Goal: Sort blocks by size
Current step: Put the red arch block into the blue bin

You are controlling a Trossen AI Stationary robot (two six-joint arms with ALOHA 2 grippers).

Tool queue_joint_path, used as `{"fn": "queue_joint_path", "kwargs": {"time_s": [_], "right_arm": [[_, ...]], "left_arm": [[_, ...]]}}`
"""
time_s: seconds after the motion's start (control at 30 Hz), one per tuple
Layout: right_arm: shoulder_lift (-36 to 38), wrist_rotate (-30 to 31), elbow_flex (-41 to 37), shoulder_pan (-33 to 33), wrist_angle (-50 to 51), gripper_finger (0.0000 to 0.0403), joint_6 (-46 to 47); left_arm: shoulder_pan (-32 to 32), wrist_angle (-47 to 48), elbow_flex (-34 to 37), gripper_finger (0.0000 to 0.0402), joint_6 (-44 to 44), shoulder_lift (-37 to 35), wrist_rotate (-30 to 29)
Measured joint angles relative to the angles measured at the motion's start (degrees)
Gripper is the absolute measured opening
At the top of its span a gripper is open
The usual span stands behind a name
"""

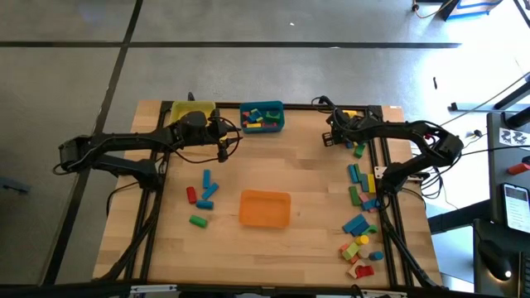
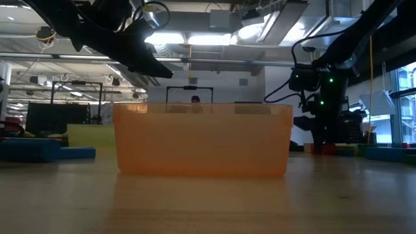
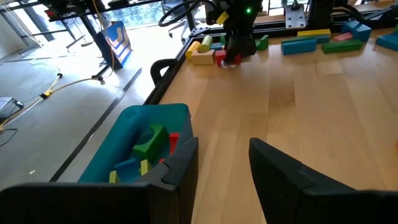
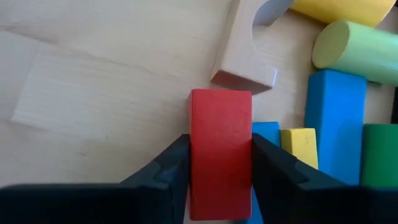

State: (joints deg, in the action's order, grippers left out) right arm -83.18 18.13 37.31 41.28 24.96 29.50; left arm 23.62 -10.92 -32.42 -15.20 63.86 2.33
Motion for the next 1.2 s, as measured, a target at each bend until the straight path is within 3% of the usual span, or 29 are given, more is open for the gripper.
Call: {"fn": "queue_joint_path", "kwargs": {"time_s": [0.3,0.5,0.83,1.2], "right_arm": [[1.49,-4.84,9.58,-0.02,11.88,0.0134,-4.74],[1.55,-8.84,14.92,-1.71,10.29,0.0144,-7.93],[0.25,-10.81,15.49,-7.6,-11.52,0.0145,-13.29],[-9.28,-16.63,15.45,-9.07,-35.86,0.0145,-16.92]], "left_arm": [[-0.01,0.01,0.0,0.0127,-0.5,0.0,0.0],[-0.02,0.04,0.0,0.0127,-0.55,0.0,0.0],[-0.01,0.04,0.0,0.0127,-0.66,0.0,0.0],[-0.02,0.02,0.0,0.0127,-0.66,0.0,0.0]]}}
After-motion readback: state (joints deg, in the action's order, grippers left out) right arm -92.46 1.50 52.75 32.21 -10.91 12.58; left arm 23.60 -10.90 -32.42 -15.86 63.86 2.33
